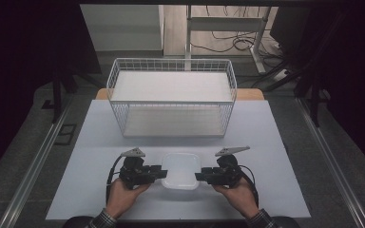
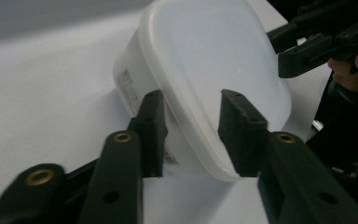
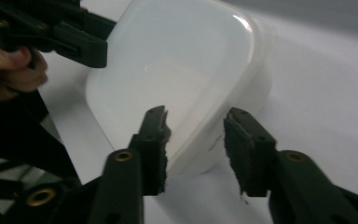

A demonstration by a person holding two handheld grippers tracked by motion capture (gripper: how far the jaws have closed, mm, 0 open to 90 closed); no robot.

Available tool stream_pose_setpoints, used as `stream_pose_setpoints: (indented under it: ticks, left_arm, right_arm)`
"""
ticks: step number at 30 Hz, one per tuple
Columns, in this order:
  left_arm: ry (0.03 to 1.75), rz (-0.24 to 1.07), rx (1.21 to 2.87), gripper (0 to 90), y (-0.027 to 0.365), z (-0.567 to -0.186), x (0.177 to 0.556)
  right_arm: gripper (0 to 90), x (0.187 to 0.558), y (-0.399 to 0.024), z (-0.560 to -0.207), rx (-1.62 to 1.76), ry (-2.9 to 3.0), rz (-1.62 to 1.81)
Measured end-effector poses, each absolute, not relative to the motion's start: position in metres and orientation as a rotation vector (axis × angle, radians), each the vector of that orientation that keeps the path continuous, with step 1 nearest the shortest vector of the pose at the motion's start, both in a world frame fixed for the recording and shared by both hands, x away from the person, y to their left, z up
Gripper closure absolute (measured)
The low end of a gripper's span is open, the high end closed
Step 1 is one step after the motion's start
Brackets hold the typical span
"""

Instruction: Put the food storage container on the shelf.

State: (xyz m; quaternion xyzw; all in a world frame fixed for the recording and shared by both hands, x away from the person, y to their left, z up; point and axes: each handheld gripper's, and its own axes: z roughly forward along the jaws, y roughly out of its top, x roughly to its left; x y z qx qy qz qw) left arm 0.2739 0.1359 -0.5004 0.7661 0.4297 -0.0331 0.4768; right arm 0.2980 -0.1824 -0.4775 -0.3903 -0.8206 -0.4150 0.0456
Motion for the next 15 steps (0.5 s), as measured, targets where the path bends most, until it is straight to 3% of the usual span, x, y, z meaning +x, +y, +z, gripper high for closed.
stream_pose_setpoints:
  ticks: [7, 8, 15]
  left_arm:
    - [1.086, -0.05, 1.784, 77.3, 0.1395, -0.4998, 0.2695]
    - [1.072, -0.015, 1.783, 79.0, 0.1387, -0.4987, 0.2677]
    - [1.083, 0.047, 1.78, 79.4, 0.1374, -0.4954, 0.2677]
  right_arm:
    - [73.6, 0.2946, -0.1833, -0.4763, -1.257, -2.489, -1.345]
    - [78.0, 0.2934, -0.1831, -0.4761, -1.285, -2.519, -1.374]
    - [78.0, 0.2961, -0.1806, -0.4777, -1.293, -2.536, -1.438]
